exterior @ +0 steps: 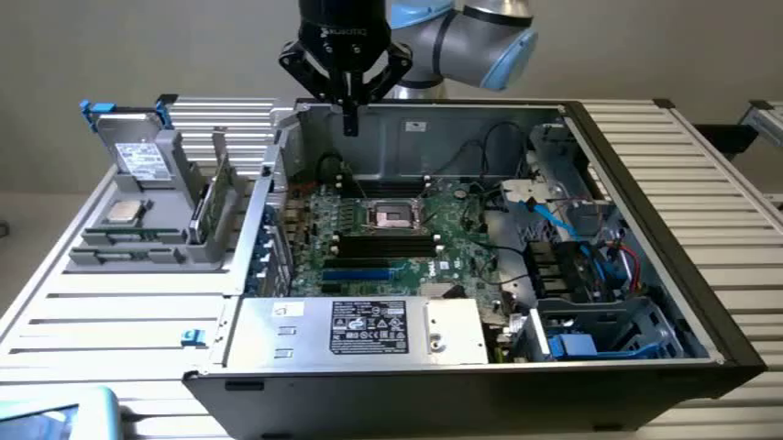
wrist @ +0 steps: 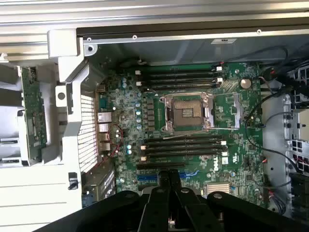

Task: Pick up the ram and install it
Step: 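Reach for the ram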

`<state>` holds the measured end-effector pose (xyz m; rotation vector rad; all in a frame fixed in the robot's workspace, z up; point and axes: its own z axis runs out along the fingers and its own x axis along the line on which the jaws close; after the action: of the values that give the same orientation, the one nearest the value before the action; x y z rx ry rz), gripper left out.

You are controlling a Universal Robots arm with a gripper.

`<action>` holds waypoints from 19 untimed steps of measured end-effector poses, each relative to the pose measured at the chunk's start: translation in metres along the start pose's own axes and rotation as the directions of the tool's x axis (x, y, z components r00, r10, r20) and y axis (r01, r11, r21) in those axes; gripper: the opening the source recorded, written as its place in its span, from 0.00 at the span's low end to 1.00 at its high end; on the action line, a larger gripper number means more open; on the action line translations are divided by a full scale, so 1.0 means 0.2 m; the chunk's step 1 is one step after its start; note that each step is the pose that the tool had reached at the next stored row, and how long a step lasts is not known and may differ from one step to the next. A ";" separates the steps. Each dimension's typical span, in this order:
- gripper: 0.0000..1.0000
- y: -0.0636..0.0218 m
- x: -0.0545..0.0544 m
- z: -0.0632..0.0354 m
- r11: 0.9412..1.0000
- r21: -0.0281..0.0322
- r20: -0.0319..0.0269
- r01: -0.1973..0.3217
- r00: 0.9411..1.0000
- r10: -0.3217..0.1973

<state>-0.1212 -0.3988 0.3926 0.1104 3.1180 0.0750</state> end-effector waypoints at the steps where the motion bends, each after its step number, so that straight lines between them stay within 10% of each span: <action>1: 0.11 0.000 0.00 0.000 1.000 0.000 0.000 0.000 1.000 0.000; 14: 0.11 0.000 0.00 0.000 1.000 0.000 0.000 0.000 1.000 0.000; 19: 0.11 -0.006 0.09 -0.002 1.000 0.000 0.000 -0.001 1.000 0.001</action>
<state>-0.1394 -0.3988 0.3926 0.1115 3.1177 0.0750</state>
